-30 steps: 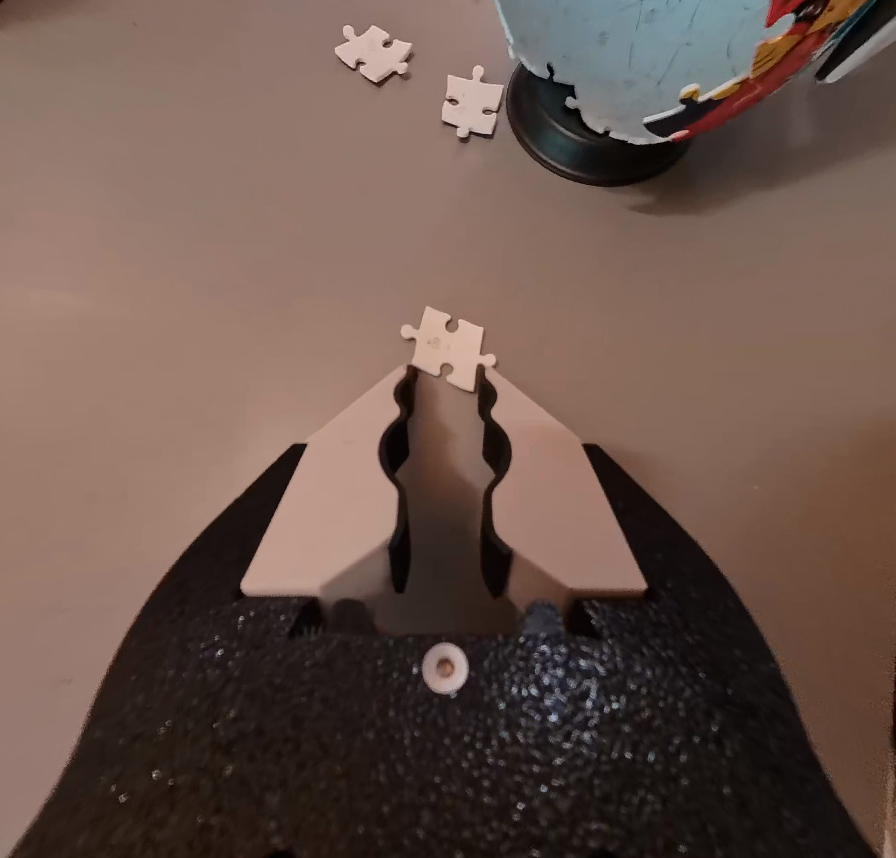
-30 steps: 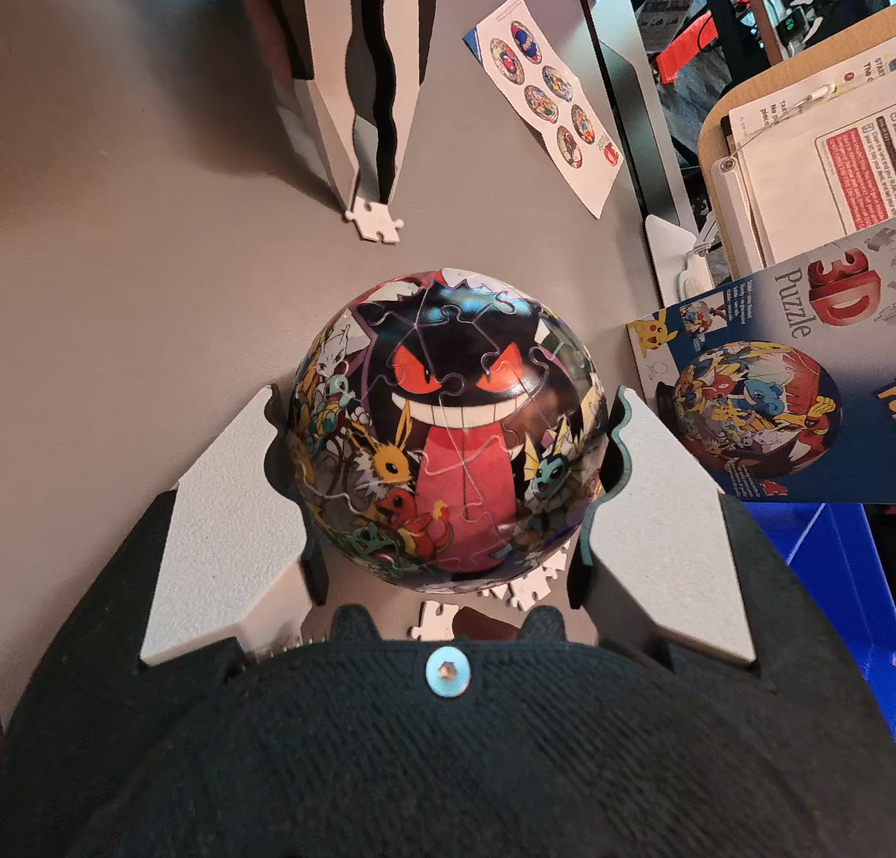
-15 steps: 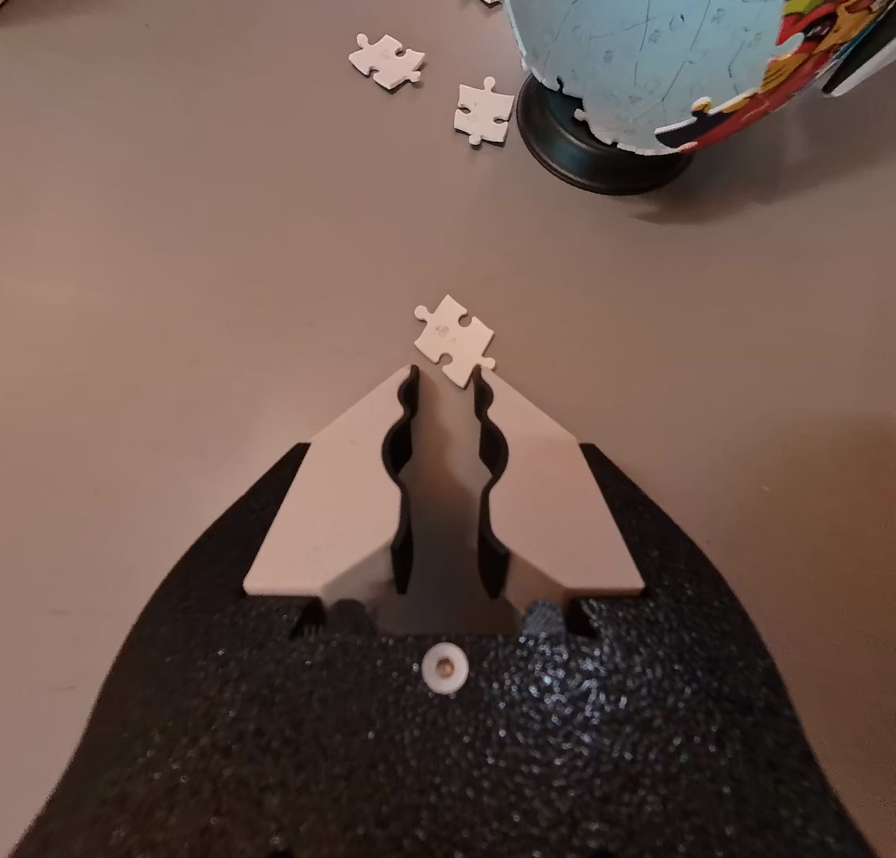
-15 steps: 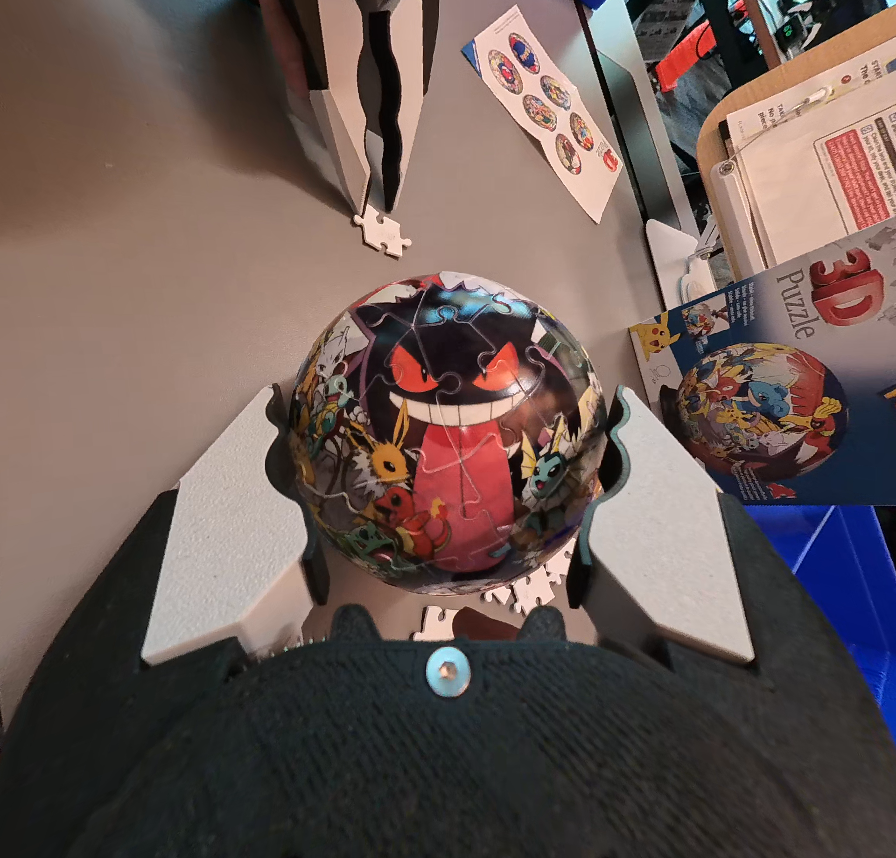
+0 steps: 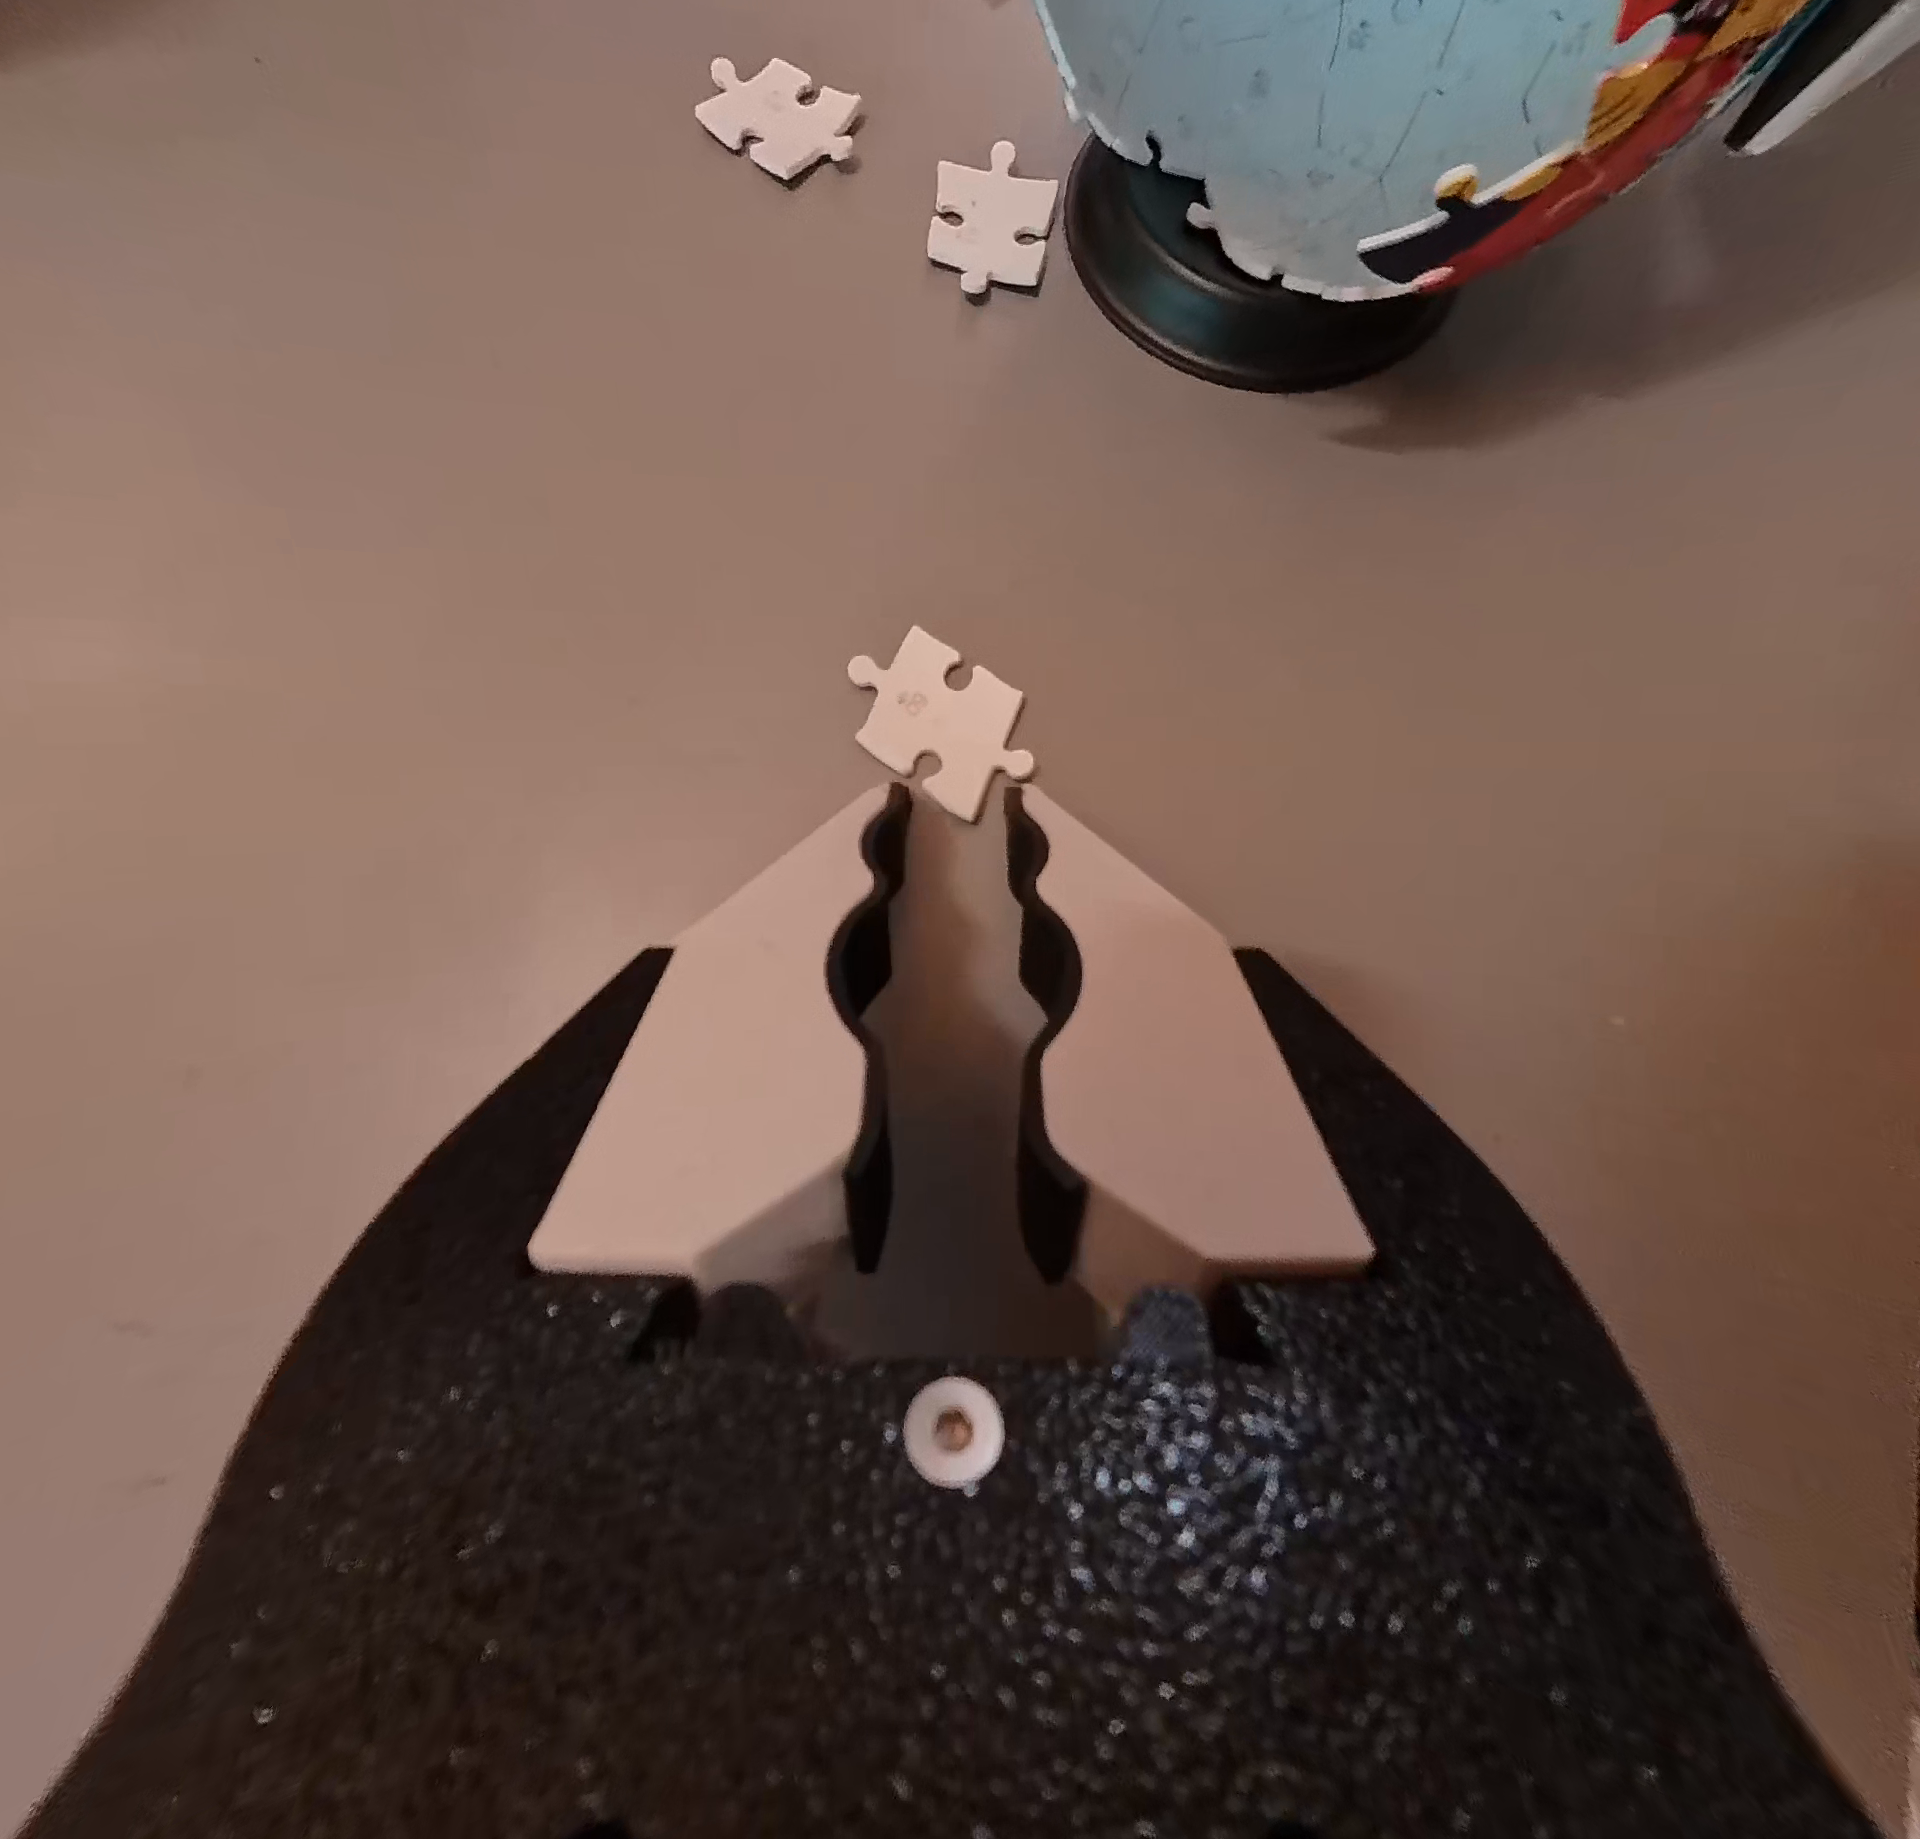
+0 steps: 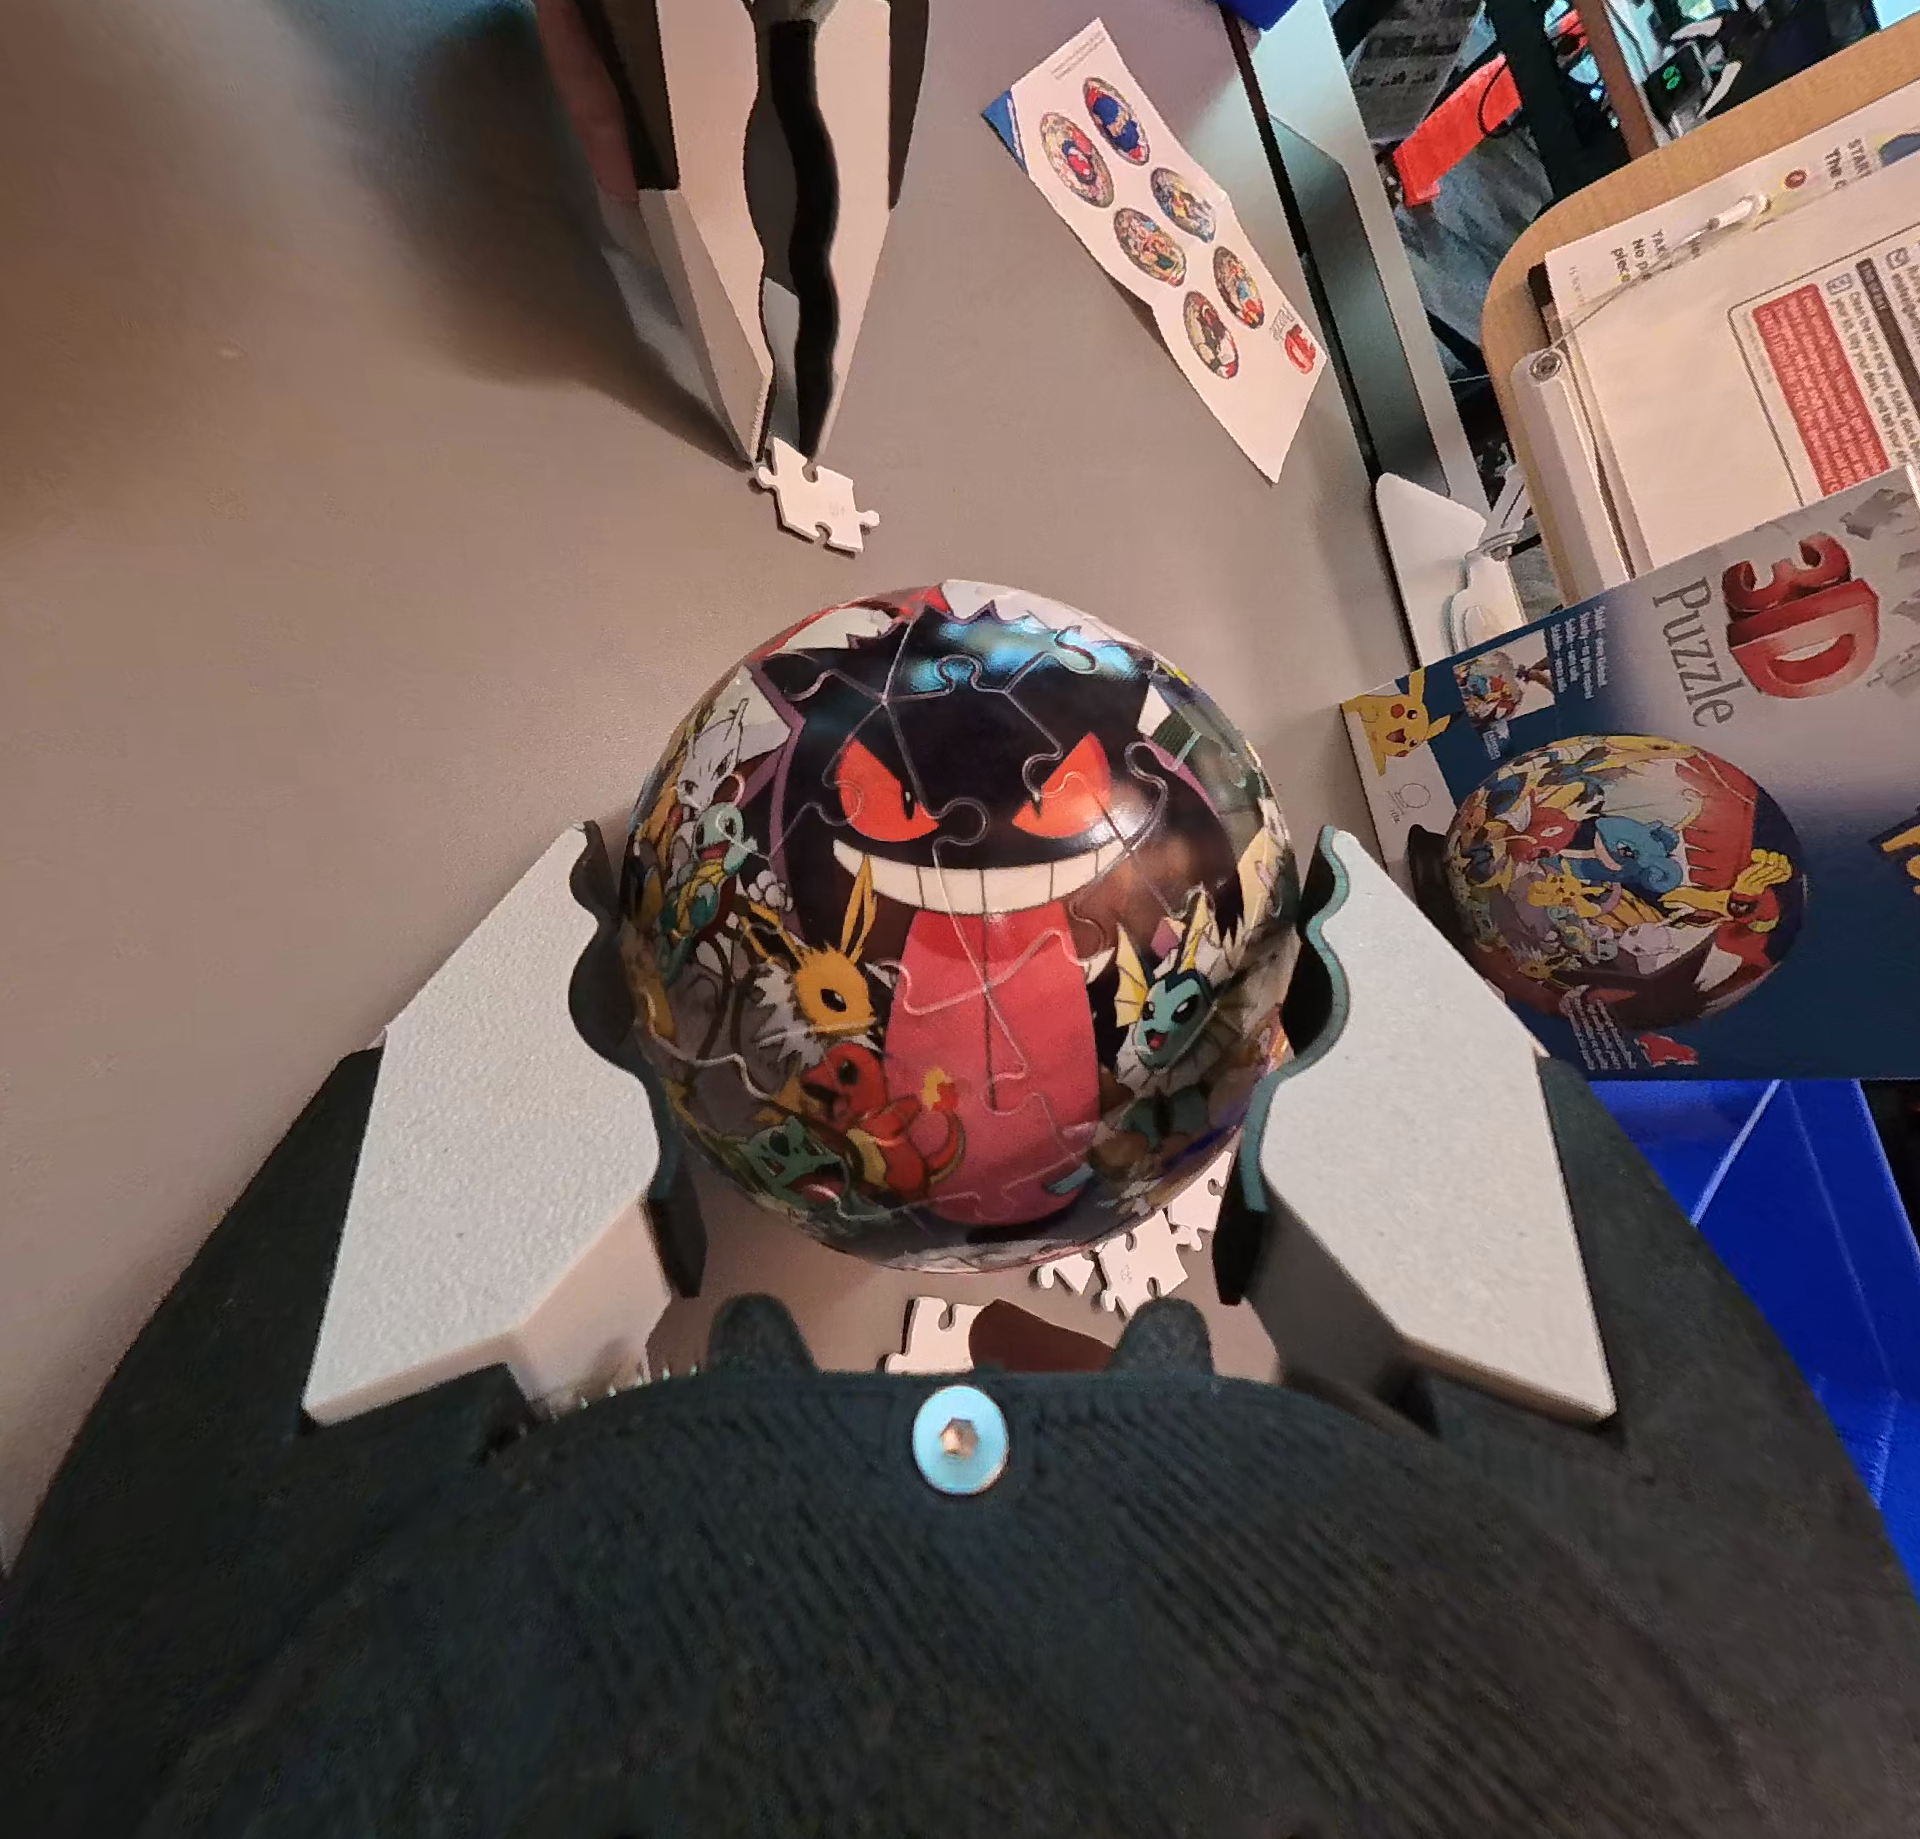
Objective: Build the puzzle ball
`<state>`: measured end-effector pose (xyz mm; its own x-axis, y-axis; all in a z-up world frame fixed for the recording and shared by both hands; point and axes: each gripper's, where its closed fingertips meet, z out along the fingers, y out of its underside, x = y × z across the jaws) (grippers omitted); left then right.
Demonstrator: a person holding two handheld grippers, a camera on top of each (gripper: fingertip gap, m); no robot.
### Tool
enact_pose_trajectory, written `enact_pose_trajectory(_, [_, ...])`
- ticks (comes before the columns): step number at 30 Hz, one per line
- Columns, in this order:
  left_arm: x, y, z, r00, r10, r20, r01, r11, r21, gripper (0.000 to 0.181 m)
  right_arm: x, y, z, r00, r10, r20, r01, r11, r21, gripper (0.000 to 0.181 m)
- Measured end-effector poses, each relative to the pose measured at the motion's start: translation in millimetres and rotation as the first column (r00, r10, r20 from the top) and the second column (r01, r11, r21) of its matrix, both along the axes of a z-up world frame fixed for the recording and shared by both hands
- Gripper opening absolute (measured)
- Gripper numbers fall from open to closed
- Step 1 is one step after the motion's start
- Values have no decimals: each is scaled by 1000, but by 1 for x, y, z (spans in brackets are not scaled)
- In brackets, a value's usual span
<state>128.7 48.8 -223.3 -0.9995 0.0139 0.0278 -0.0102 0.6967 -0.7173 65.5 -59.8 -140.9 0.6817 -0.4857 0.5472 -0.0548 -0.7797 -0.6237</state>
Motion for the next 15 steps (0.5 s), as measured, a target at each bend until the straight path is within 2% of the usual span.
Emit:
enact_pose_trajectory(6, [15, -1, 0, 996, 90, 18, -90, 996, -7, 17, -1, -1, 0, 1000, 0, 7, 0, 1000, 3, 128])
enact_pose_trajectory(10, [2, -5, 7, 999, 43, -28, -44, 998, -40, 23, -1, -1, 1, 1000, -1, 7, 1, 1000, 3, 127])
enact_pose_trajectory(15, [1, -5, 3, 999, 41, -3, -41, 999, -5, 35, -1, -1, 1, 1000, -3, 9, 3, 1000, 1, 127])
